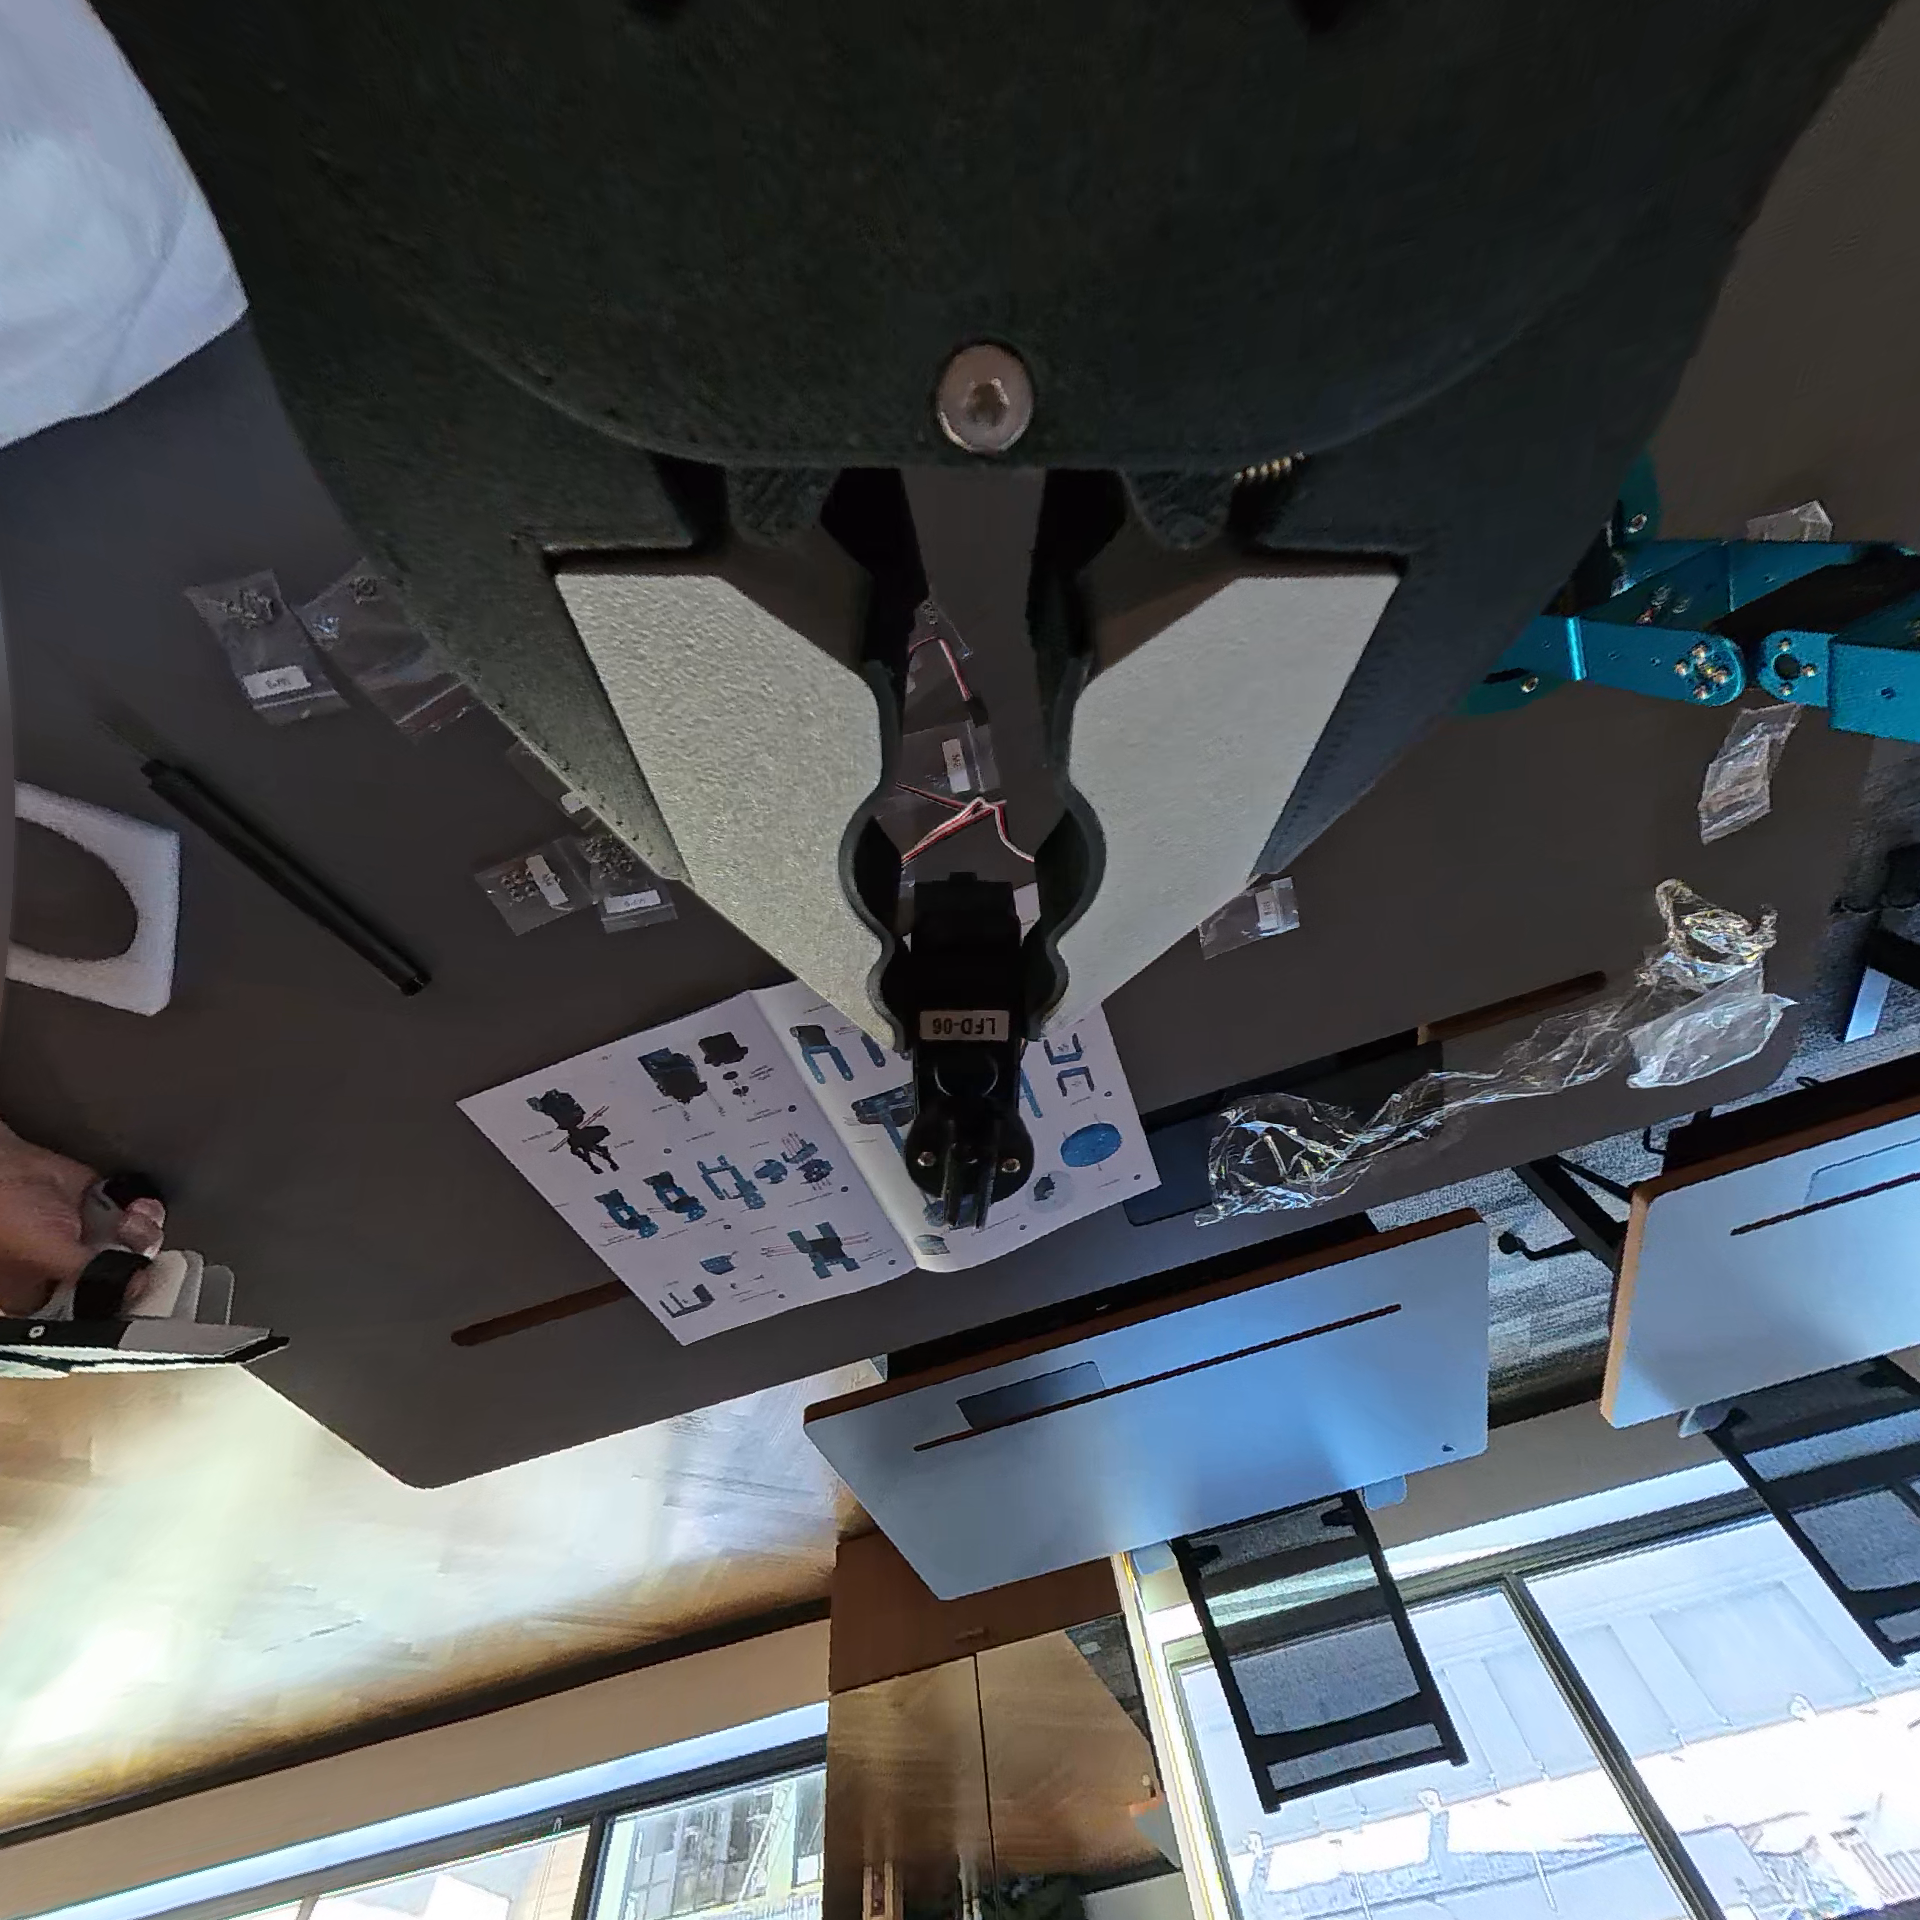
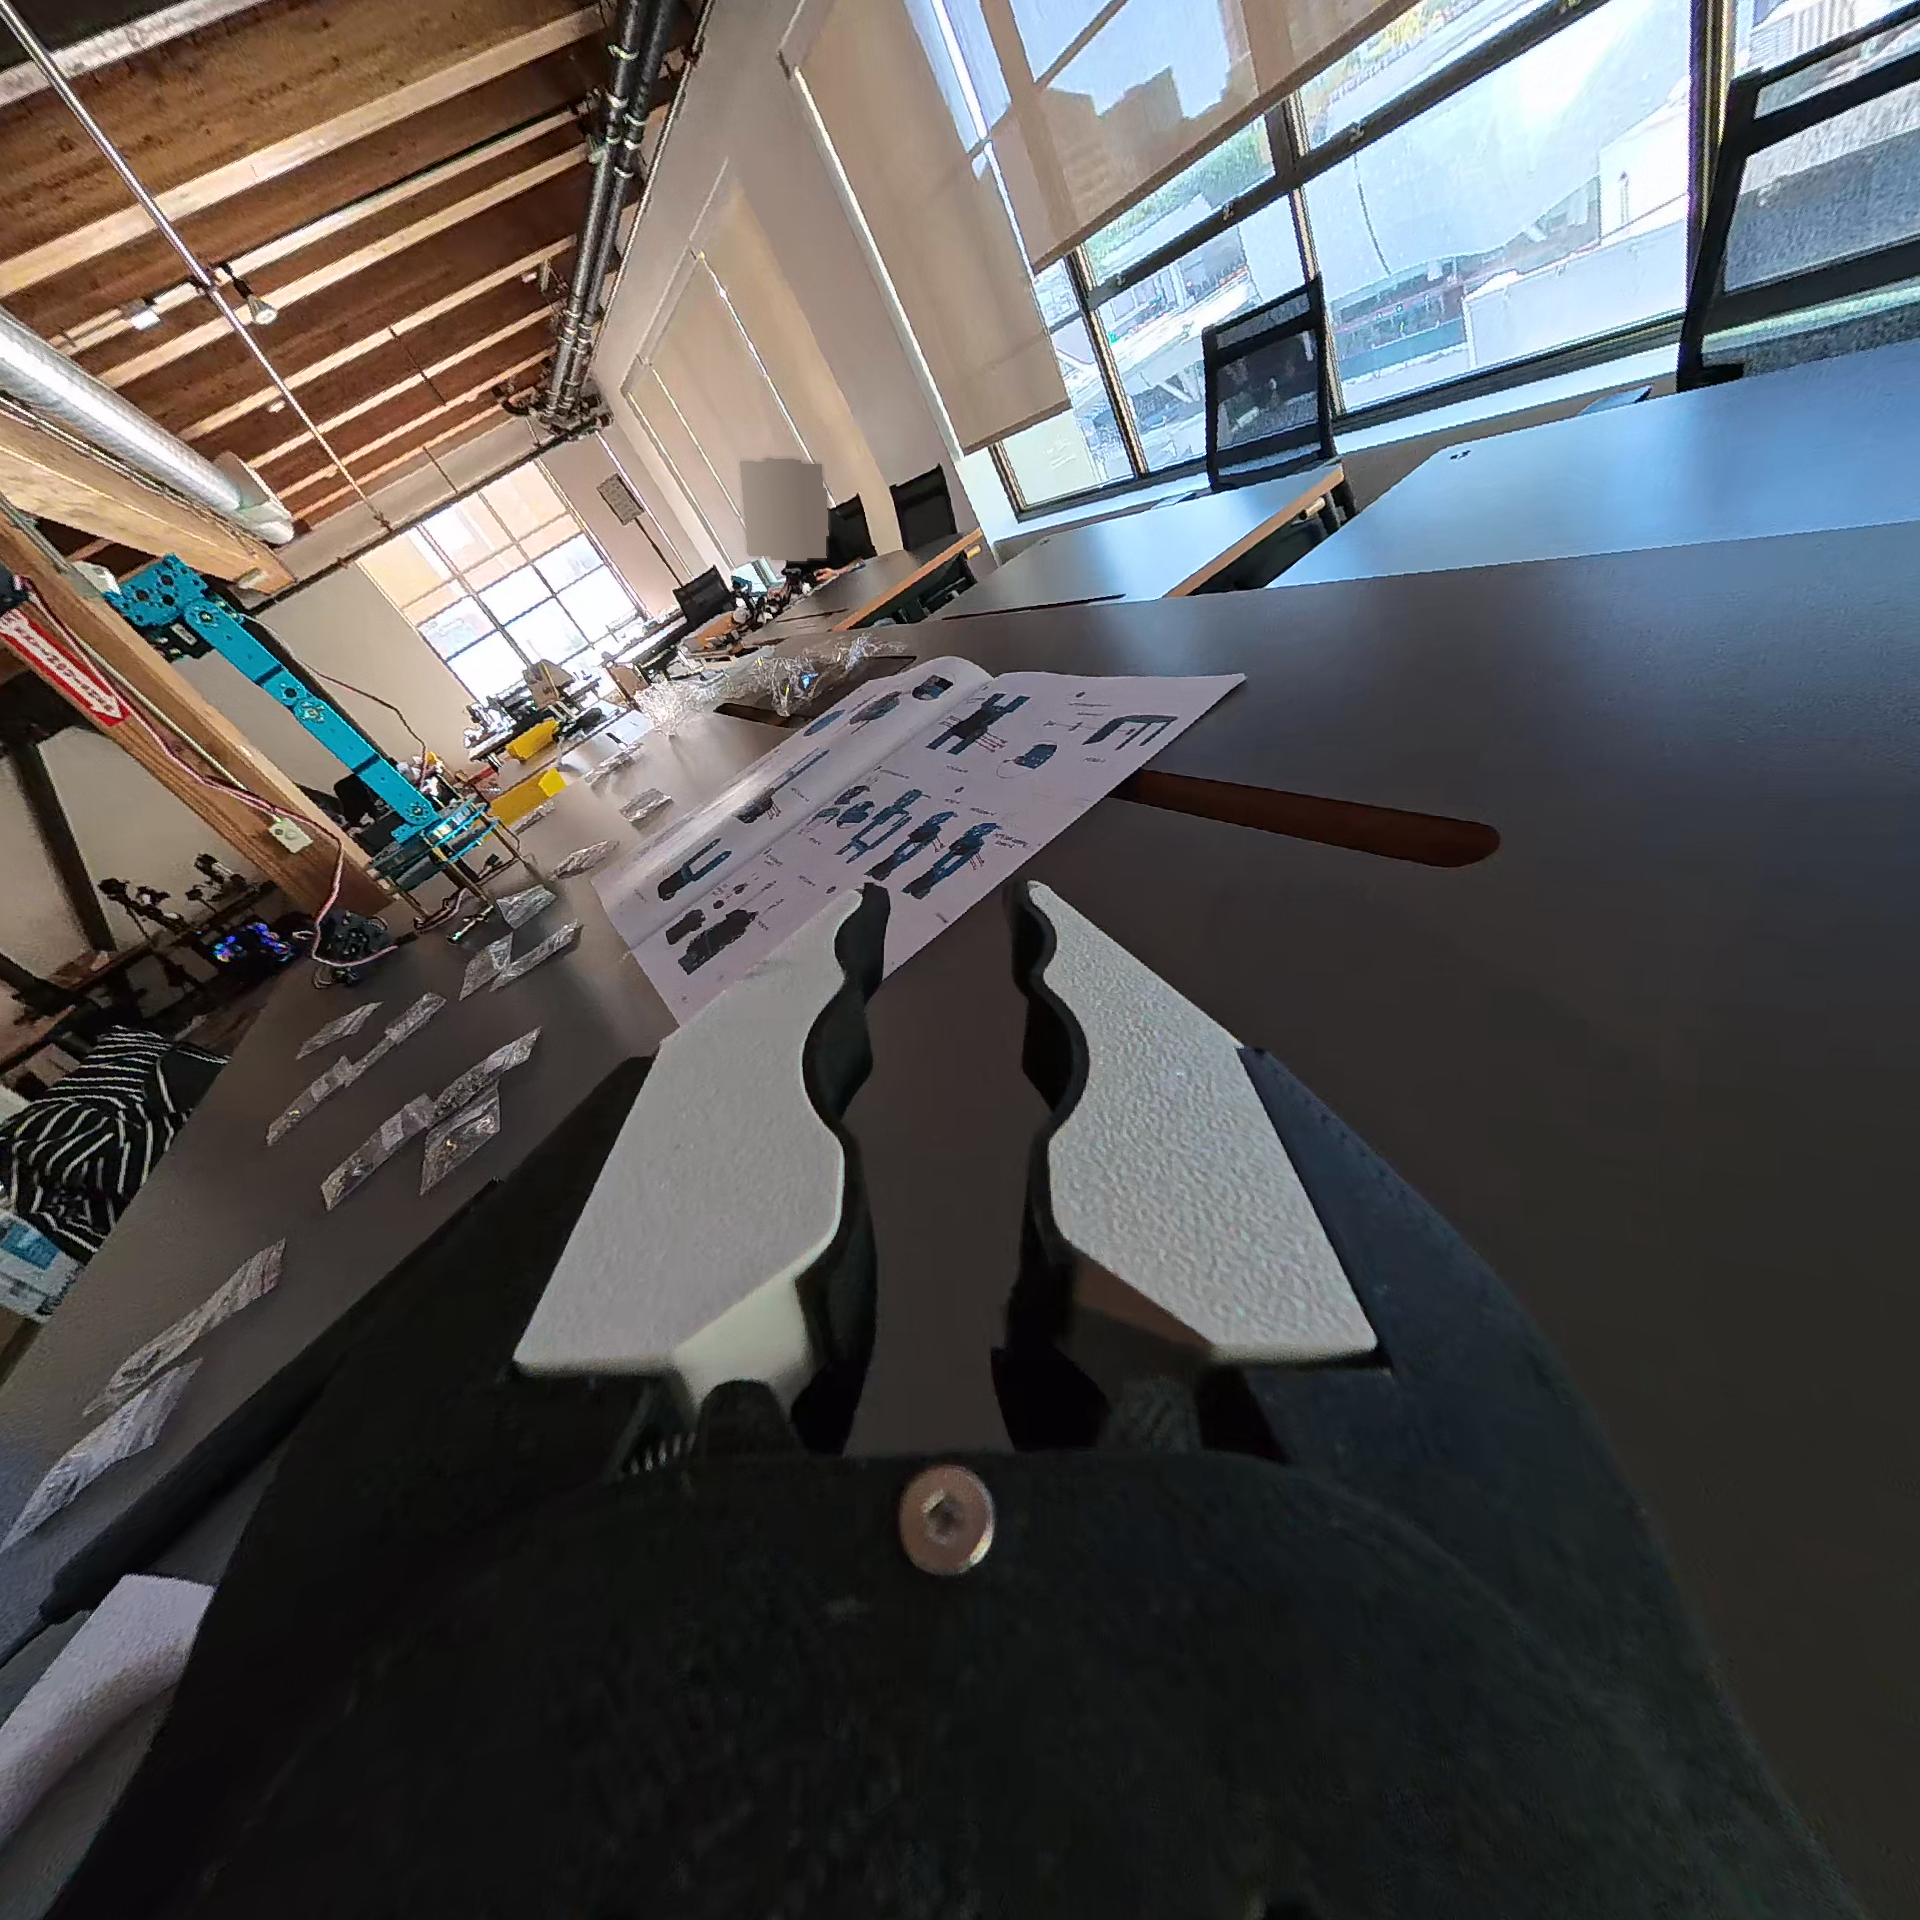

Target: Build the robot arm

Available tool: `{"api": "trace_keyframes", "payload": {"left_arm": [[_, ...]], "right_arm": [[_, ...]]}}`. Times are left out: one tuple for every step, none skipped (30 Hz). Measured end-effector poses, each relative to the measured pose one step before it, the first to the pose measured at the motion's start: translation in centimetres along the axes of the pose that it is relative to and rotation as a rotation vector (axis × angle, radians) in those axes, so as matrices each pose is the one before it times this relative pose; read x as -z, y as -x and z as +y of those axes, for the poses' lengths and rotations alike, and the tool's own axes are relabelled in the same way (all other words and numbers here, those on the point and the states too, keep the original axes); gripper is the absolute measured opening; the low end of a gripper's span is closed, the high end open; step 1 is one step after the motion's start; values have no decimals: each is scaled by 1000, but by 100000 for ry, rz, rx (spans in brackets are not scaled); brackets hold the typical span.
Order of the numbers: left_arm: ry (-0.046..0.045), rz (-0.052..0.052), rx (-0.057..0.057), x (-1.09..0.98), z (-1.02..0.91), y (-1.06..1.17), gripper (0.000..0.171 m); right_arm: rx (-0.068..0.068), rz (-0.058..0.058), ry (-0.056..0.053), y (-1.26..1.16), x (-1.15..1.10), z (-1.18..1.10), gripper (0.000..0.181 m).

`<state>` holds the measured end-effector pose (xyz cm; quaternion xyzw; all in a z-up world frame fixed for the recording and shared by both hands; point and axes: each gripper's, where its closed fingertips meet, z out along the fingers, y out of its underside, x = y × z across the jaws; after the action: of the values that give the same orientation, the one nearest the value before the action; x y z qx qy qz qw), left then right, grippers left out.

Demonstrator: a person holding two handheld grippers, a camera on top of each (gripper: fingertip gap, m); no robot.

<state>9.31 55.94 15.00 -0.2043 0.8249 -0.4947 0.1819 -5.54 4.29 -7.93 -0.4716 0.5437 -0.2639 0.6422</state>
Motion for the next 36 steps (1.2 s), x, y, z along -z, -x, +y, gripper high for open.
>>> {"api": "trace_keyframes", "payload": {"left_arm": [[-70, -198, -45, 94, -13, 65, 20], [-131, -40, 82, 105, -13, 45, 20], [-179, -170, 25, 130, -27, 71, 20], [-142, -404, -94, 152, -27, 88, 20], [-73, -464, -180, 189, -45, 117, 20], [-135, -314, -314, 248, -90, 103, 20], [-95, -217, -457, 312, -162, 136, 20], [278, -432, -688, 379, -249, 257, 20], [631, -964, -1242, 471, -350, 425, 20], [809, -1643, -1952, 566, -482, 605, 20], [810, -2109, -2425, 672, -616, 782, 20], [594, -2269, -2299, 714, -713, 952, 20], [351, -1899, -1559, 716, -768, 1031, 20], [77, -952, -497, 669, -743, 1006, 20], [-192, -97, 458, 599, -714, 916, 20], [-494, 411, 811, 516, -629, 823, 20], [-552, 863, 942, 417, -525, 696, 20], [-205, 1066, 1123, 290, -339, 635, 20], [142, 605, 1423, 177, -168, 718, 20], [190, 241, 1871, 63, -50, 799, 20], [17, 582, 2318, -12, 28, 752, 20], [-35, 1032, 2549, -84, 82, 660, 20], [39, 892, 2464, -114, 93, 637, 20], [80, 423, 1980, -139, 84, 656, 20], [265, -18, 1392, -126, 68, 628, 20], [384, -410, 932, -106, 60, 608, 20], [125, -489, 791, -41, 20, 527, 20], [-260, -120, 895, 24, -18, 377, 20], [-392, 46, 781, 85, -33, 276, 20], [-297, -473, 457, 126, -21, 282, 20], [-201, -1026, 244, 148, -4, 337, 20], [-136, -898, 276, 141, -12, 307, 20], [-103, -506, 456, 125, -4, 256, 20], [-104, -353, 637, 84, -1, 246, 20], [-60, -307, 684, 23, 6, 241, 20], [241, -236, 636, -38, 52, 239, 19]], "right_arm": [[33, 6, 181, 13, -12, 21, 23], [55, 36, 58, 0, 1, 12, 23], [10, 43, -106, -4, 2, -13, 23], [-74, -13, -89, 1, 6, -15, 23], [-53, 5, 22, -13, -5, 6, 23], [26, -4, 85, 9, -6, 5, 23], [44, -52, 52, 13, 0, 11, 23], [-59, -39, -34, 4, 10, -7, 23], [-161, -44, -20, -15, -2, -8, 23], [-167, -64, 116, 0, -17, 16, 23], [-90, -26, 177, -3, -16, 28, 23], [-15, -17, 108, 1, -2, 13, 23], [-22, -103, -51, 21, 15, -4, 23], [-236, 31, -216, -8, 9, -17, 23], [-227, -37, -87, 8, -3, -7, 23], [-61, 20, 136, 7, -3, 22, 23], [113, 40, 240, 25, -27, 40, 23], [173, 29, 258, 17, -13, 40, 23], [43, -57, 212, 27, -23, 28, 23], [-194, -40, 17, 2, 4, 16, 23], [-243, -40, -115, 10, -5, -11, 23], [-140, 58, -134, -6, 12, -10, 23], [-119, 113, -118, -7, 10, -4, 23], [-101, 131, -75, -13, 4, 0, 23], [-54, 42, -42, -2, -3, -6, 23], [-85, 20, 9, -4, -9, 8, 23], [-116, -54, 45, 0, -3, 9, 23], [-133, -101, 4, -1, -3, -1, 23], [-204, -119, -86, -12, 6, -12, 23], [-322, -201, -98, -9, 12, -22, 23], [-434, -257, -47, -8, -4, -1, 23], [-458, -168, 11, -23, 4, -7, 23], [-310, -143, 34, -11, -4, 10, 23], [-137, -138, -25, -4, -2, -10, 23], [-53, -65, -74, 2, 7, -4, 23], [-81, -98, -31, 6, 1, 0, 23]]}}
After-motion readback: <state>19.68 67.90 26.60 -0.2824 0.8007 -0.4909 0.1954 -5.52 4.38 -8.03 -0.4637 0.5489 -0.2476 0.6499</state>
